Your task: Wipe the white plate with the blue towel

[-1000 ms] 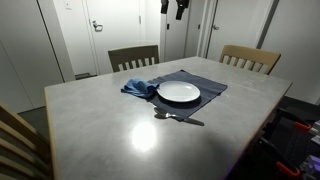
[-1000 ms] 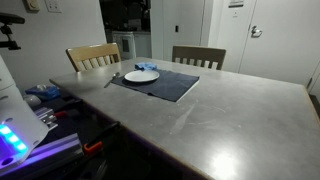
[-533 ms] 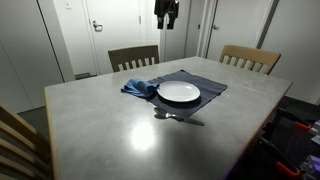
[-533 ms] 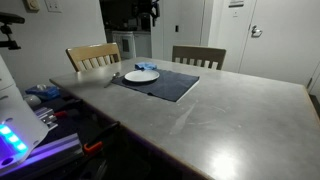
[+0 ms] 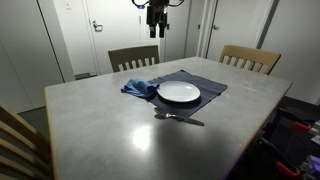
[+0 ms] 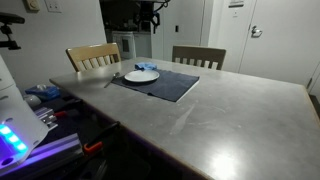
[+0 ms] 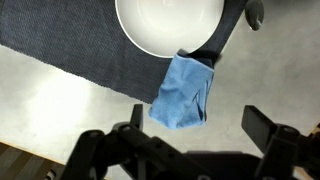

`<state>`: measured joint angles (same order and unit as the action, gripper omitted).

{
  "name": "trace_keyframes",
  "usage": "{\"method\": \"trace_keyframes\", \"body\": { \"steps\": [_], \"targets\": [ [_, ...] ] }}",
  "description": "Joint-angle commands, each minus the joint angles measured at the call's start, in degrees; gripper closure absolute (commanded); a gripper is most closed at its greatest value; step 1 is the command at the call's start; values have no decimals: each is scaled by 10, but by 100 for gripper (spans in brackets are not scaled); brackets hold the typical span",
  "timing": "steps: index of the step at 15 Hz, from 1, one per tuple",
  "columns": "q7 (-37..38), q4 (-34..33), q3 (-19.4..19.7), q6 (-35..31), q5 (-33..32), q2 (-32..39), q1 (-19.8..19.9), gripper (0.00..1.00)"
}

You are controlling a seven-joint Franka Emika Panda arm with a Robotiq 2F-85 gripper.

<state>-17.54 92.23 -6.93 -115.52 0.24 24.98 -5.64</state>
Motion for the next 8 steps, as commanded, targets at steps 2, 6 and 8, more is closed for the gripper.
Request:
{"method": "trace_keyframes", "body": {
  "steps": [2,6,8],
  "targets": [
    [17,-12,-3,10,2,9,-1,0],
    [61,-70,-14,48,31,70,-11,0],
    [70,-86,-14,22,23,98,-21,0]
  ]
}}
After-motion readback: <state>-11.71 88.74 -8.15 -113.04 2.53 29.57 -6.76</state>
